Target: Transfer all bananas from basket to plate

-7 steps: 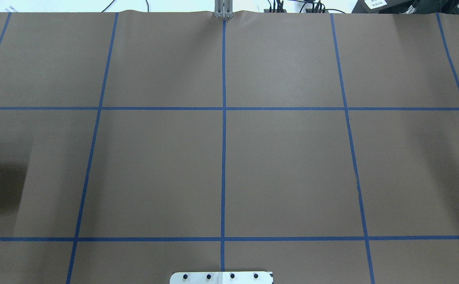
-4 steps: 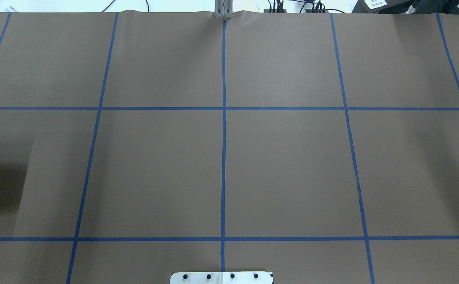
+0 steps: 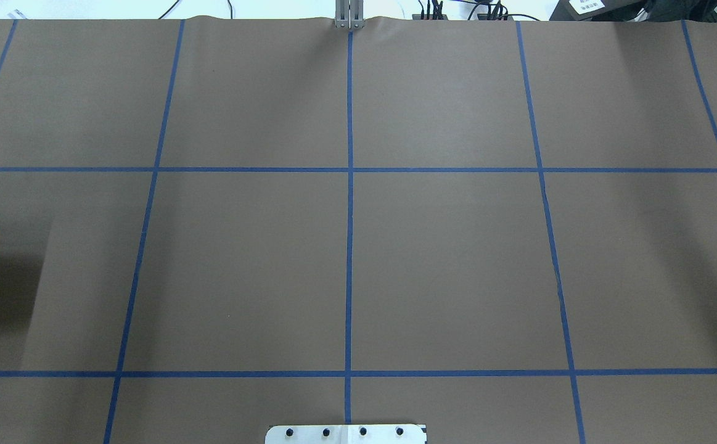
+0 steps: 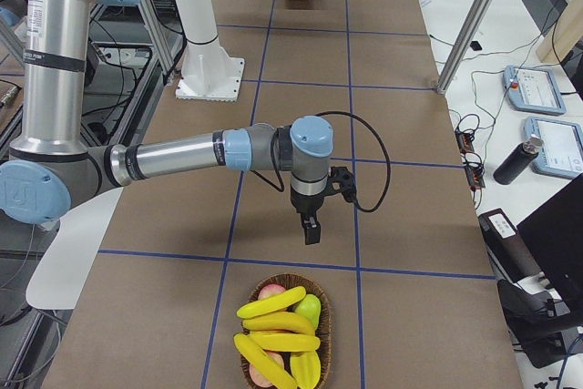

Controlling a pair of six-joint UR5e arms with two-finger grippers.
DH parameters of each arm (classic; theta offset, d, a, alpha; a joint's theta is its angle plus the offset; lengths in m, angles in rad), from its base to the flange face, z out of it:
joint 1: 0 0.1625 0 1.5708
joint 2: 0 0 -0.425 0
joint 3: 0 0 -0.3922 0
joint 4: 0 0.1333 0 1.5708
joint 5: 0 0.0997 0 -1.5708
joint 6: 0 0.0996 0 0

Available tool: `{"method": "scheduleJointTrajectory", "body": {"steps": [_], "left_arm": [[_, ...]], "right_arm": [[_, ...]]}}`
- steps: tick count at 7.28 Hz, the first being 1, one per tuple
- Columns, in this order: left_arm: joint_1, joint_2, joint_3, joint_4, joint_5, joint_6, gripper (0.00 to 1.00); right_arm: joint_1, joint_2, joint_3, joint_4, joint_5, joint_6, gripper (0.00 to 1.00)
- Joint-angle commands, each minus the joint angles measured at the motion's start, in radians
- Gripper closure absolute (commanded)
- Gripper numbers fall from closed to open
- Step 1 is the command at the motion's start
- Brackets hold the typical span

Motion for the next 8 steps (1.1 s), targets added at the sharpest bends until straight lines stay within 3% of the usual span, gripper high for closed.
{"method": "scheduleJointTrajectory", "body": {"steps": [1,2,4,5,7,8], "left_arm": [[0.000,-0.003,-0.001,0.000,-0.002,-0.002,0.00],[0.000,-0.004,0.001,0.000,-0.002,-0.002,0.00],[0.000,-0.006,-0.001,0.000,-0.002,-0.002,0.00],[0.000,-0.007,0.001,0.000,-0.002,-0.002,0.00],[0.000,-0.007,0.002,0.000,-0.037,-0.002,0.00],[0.000,-0.007,0.004,0.000,-0.037,0.000,0.00]], "right_arm": [[0.000,-0.010,-0.015,-0.001,0.002,-0.119,0.00],[0.000,-0.030,-0.050,-0.001,0.005,-0.222,0.00],[0.000,-0.079,-0.087,0.022,0.018,-0.258,0.00],[0.003,-0.116,-0.142,0.121,0.063,-0.293,0.00],[0.044,-0.128,-0.362,0.398,0.144,-0.305,0.00],[0.054,-0.118,-0.433,0.460,0.147,-0.305,0.00]]}}
